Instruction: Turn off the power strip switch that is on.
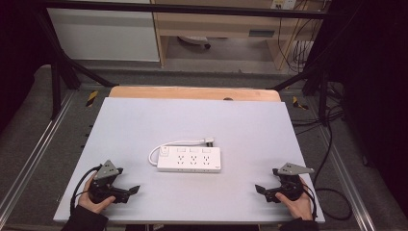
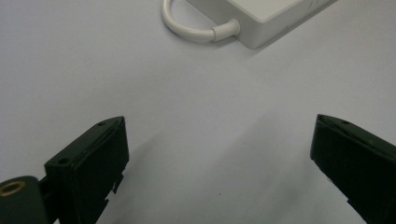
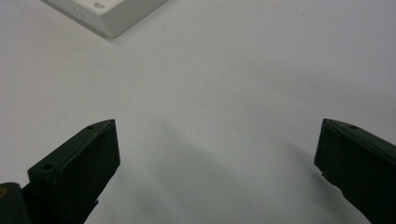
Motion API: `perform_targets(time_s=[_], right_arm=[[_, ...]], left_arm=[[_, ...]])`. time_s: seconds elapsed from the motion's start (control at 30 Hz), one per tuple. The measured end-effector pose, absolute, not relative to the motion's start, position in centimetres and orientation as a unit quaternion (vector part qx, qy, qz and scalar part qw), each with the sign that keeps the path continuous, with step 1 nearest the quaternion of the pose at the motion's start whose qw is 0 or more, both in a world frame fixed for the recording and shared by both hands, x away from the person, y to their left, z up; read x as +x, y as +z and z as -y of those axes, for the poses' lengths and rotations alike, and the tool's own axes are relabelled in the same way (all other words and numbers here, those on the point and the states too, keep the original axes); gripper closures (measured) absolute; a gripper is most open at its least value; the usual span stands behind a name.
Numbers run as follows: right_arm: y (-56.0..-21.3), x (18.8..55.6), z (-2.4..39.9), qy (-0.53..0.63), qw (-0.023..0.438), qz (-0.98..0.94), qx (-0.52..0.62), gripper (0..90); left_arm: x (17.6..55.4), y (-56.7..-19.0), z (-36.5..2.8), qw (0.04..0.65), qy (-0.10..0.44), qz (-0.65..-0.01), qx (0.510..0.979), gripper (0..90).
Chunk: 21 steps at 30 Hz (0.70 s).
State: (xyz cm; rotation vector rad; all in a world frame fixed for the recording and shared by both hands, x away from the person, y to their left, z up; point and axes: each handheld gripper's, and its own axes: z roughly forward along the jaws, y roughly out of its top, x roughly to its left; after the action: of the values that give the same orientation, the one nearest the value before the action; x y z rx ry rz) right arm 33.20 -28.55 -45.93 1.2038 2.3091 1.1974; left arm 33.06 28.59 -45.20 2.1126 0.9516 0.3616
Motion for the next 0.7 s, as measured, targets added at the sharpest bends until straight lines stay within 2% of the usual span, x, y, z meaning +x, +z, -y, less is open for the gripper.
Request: perform_targets(time_s=[0.7], right_arm=[[-45.89, 33.17, 28.54, 0.413, 0.138, -0.798, 0.417, 0.8]], left_arm=[[33.00, -44.89, -28.22, 0.386, 0.141, -0.371, 0.833, 4.2]])
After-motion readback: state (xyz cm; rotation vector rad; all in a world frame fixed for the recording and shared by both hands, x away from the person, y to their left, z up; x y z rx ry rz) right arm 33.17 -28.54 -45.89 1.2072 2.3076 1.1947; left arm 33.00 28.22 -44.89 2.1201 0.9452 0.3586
